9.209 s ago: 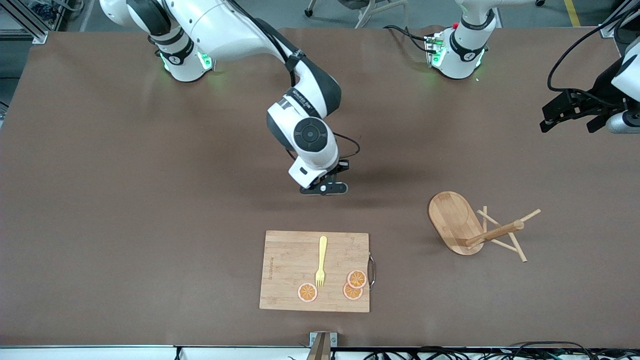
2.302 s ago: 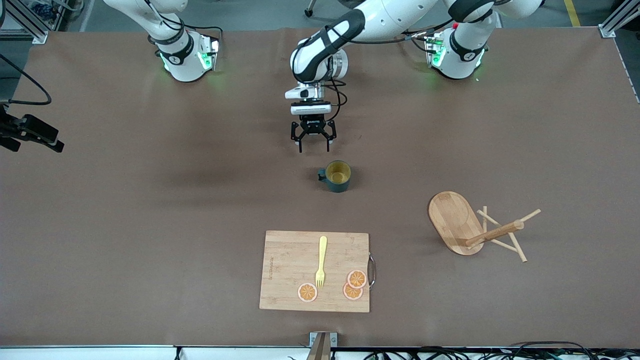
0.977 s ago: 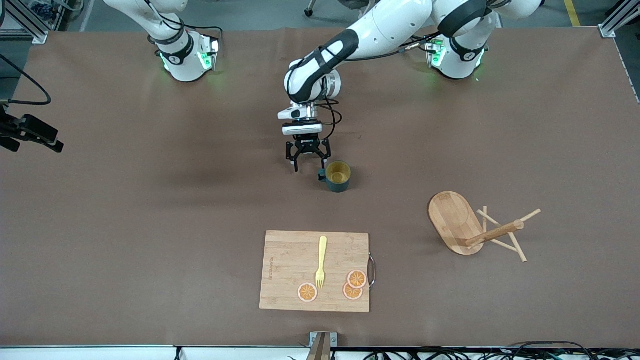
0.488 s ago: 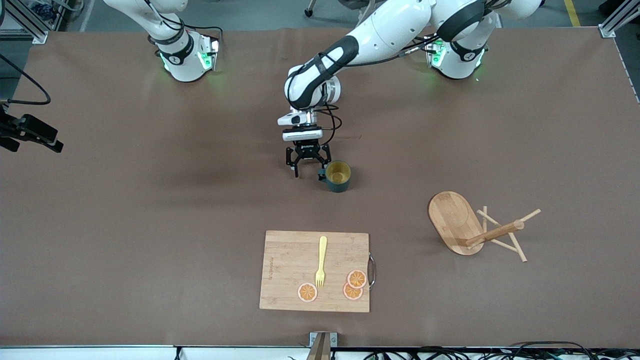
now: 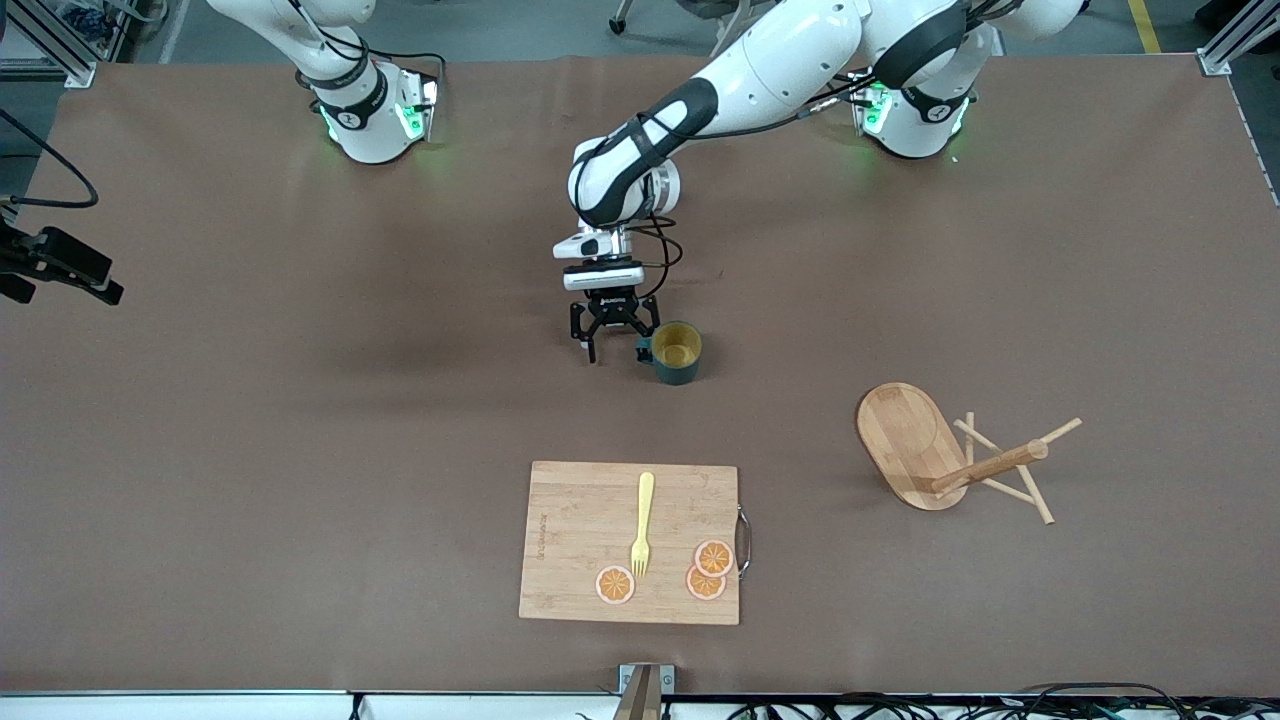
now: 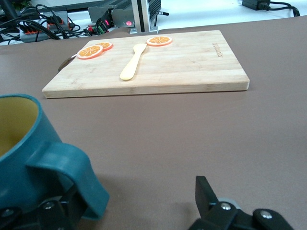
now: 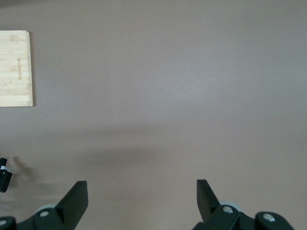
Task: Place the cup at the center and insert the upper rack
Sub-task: 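Close the left gripper on the mug handle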
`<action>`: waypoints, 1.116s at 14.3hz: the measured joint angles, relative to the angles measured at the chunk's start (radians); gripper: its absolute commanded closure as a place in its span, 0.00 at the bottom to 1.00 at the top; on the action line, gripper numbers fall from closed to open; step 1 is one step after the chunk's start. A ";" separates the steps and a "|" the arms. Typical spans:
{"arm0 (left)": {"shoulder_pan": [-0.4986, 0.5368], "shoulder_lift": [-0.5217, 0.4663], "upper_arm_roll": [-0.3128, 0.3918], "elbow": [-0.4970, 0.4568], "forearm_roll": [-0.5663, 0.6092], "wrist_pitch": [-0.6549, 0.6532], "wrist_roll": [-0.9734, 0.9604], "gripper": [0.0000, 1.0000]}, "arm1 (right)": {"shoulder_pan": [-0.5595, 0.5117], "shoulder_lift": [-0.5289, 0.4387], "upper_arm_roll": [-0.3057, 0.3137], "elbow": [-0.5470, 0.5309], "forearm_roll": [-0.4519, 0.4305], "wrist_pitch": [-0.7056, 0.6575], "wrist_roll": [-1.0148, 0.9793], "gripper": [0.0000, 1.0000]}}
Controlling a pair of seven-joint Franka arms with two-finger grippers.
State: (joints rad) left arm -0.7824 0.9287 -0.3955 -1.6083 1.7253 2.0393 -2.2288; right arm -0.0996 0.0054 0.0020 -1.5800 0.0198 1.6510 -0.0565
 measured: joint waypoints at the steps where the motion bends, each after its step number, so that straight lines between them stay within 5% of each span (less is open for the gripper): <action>1: 0.000 0.004 0.000 0.004 0.000 0.000 0.000 0.14 | 0.000 0.000 0.000 0.000 0.000 0.000 0.000 0.00; 9: 0.000 0.012 0.001 0.016 0.000 0.000 -0.008 0.61 | 0.000 0.000 0.000 0.000 0.000 0.000 0.000 0.00; 16: 0.001 0.012 0.001 0.026 0.000 0.000 -0.071 0.81 | 0.000 0.000 0.000 0.003 0.000 0.000 0.000 0.00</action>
State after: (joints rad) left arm -0.7818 0.9403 -0.3942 -1.5826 1.7252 2.0394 -2.3000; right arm -0.0996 0.0054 0.0021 -1.5765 0.0198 1.6512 -0.0565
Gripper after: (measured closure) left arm 0.736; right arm 0.000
